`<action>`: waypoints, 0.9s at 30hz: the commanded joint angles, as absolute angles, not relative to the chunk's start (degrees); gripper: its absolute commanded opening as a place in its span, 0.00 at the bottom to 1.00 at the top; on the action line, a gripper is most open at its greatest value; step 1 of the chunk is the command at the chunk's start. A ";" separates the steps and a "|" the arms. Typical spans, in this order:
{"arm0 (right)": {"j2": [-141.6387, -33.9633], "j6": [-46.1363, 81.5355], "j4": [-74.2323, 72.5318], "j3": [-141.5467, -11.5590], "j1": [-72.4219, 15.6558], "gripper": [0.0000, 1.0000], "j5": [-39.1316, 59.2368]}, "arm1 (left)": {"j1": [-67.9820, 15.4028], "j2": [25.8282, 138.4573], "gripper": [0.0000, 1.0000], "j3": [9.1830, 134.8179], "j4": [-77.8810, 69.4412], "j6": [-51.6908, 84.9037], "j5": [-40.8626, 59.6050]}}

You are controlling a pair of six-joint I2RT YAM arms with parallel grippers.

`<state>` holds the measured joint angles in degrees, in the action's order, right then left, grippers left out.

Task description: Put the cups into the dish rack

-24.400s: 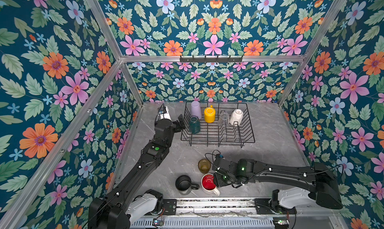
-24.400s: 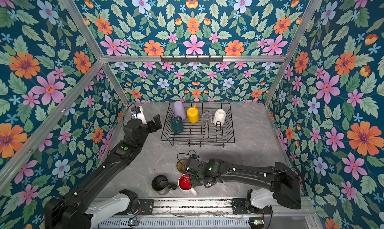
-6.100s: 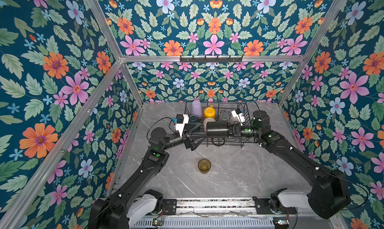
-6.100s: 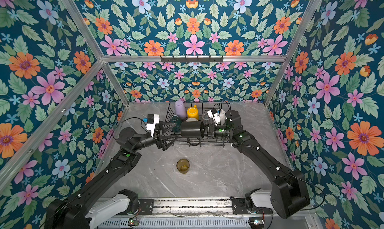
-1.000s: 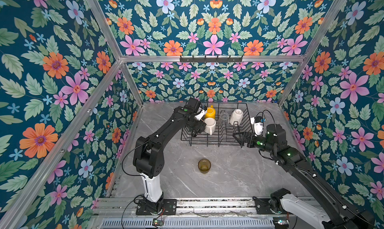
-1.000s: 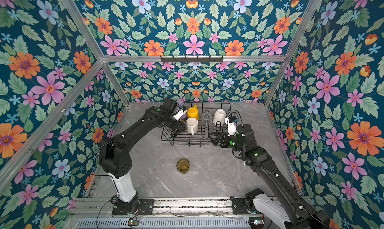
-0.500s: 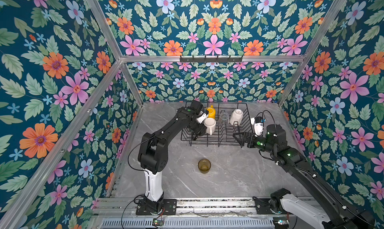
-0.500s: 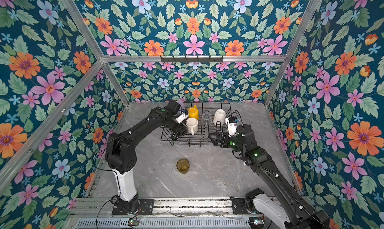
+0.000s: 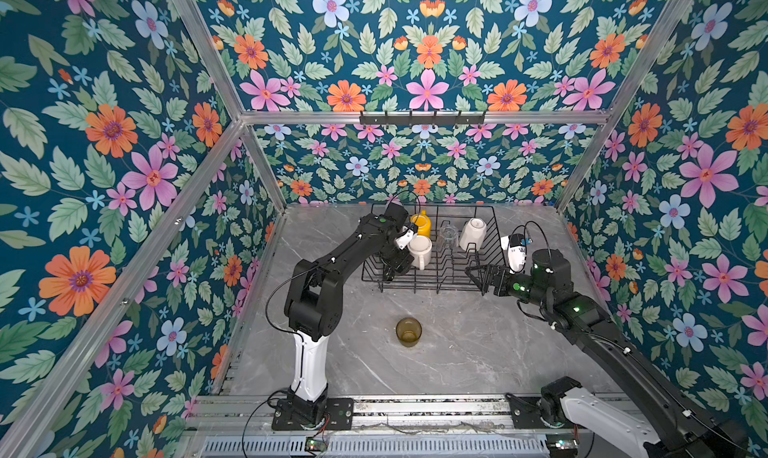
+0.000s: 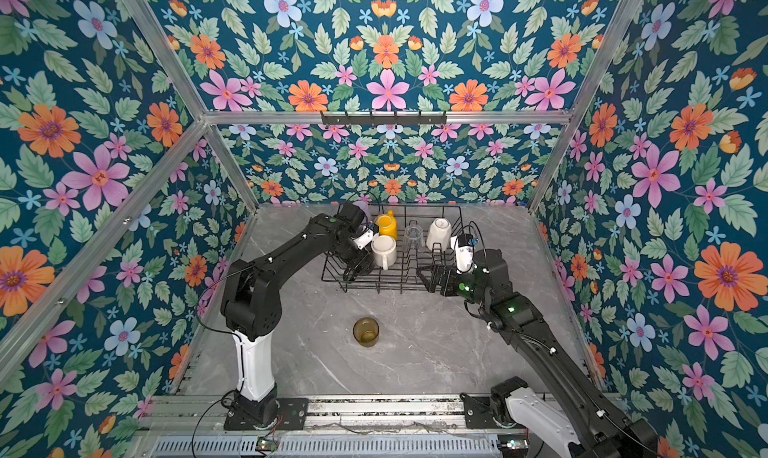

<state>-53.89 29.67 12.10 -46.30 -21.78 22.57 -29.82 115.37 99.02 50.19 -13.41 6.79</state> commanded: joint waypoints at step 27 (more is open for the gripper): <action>-55.37 30.59 9.82 -46.57 -21.43 0.99 24.58 | -29.71 119.07 0.55 100.54 51.33 -11.87 1.29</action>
<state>-55.24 30.06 11.25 -46.11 -21.41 24.03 -29.74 119.04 100.01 51.44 -12.12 2.79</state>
